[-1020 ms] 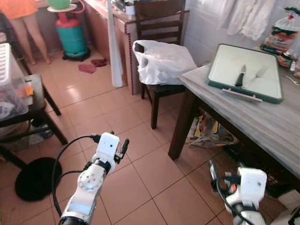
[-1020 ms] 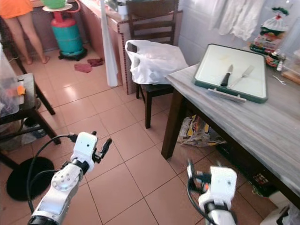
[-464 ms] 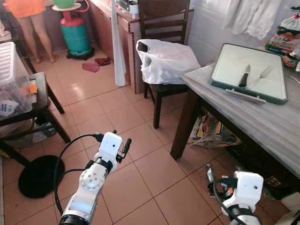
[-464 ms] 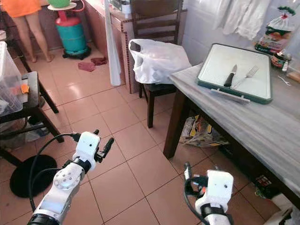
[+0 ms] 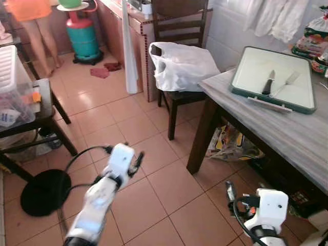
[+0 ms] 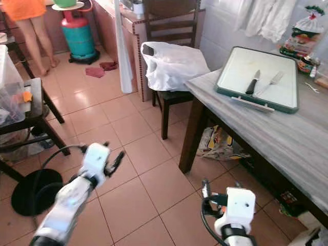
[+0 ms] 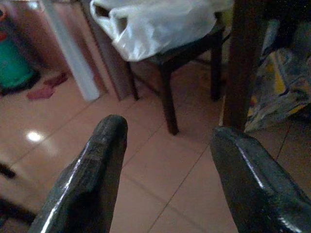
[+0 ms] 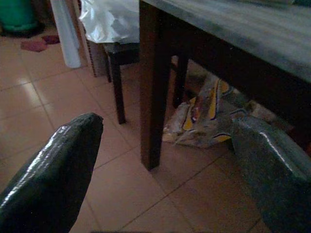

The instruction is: Setting the table

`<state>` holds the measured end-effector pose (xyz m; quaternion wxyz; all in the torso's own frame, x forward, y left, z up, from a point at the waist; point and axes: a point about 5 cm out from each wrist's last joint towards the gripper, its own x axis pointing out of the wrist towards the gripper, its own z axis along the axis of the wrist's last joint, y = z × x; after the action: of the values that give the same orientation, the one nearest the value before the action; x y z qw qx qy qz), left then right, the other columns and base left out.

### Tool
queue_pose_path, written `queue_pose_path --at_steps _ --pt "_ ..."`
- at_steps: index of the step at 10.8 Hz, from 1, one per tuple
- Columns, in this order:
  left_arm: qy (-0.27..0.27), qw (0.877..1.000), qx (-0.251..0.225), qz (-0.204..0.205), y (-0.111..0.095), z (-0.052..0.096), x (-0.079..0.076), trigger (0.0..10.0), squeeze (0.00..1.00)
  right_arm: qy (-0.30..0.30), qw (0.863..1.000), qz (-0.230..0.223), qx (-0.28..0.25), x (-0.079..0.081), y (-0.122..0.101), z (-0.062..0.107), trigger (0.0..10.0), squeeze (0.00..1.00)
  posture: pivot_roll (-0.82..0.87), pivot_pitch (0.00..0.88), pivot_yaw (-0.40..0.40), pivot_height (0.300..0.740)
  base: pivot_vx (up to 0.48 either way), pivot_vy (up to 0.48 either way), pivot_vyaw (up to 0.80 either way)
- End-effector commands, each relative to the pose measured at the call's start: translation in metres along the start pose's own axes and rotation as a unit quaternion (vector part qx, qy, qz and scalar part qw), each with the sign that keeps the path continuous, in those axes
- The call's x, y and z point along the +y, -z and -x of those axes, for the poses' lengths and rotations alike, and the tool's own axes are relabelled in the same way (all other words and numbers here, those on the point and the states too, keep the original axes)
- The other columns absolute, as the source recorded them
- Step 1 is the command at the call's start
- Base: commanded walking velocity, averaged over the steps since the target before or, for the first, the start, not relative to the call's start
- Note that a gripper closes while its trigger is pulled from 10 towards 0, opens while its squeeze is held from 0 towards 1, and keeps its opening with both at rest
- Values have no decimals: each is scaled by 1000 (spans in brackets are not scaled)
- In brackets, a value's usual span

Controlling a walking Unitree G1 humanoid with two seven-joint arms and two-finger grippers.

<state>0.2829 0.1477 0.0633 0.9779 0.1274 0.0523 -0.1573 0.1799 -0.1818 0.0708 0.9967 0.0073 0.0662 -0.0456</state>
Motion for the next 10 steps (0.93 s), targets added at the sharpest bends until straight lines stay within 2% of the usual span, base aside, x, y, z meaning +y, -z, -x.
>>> queue_pose_path --at_steps 1,2,3,4,5,6,8,9,10 --pt "-5 1000 12 5 7 11 7 10000 0 9 1000 15 -8 -8 -4 -2 10000 0 37 94 -29 740 0 0 0" --pt "-9 1000 20 1 12 20 11 10000 0 6 1000 23 -12 -10 -6 -5 10000 0 37 94 -29 740 0 0 0" --pt "-16 999 44 -3 28 38 16 10000 0 2 1000 25 -17 -12 -9 -10 10000 0 56 95 -42 740 0 0 0" --pt "-14 999 45 -2 29 40 15 10000 0 -4 1000 26 -17 -11 -9 -11 10000 0 56 95 -42 740 0 0 0" --pt "-14 999 27 -17 25 39 13 10000 0 -18 999 27 -16 -7 -8 -13 10000 0 83 91 -56 740 0 0 0" --pt "-22 999 14 -23 20 34 12 10000 0 -24 999 29 -15 -5 -6 -13 10000 0 89 90 -64 740 0 0 0" --pt "-25 1000 -6 -15 14 32 5 10000 0 -16 1000 17 -12 -5 -7 -15 10000 0 75 99 -89 740 0 0 0" --pt "-36 999 -24 -11 3 33 15 10000 0 -41 999 13 -33 7 -20 -19 10000 0 100 113 -84 740 0 0 0" --pt "-43 999 -30 -5 -2 34 23 10000 0 -66 997 20 -43 16 -24 -23 10000 0 155 96 -93 740 0 0 0"
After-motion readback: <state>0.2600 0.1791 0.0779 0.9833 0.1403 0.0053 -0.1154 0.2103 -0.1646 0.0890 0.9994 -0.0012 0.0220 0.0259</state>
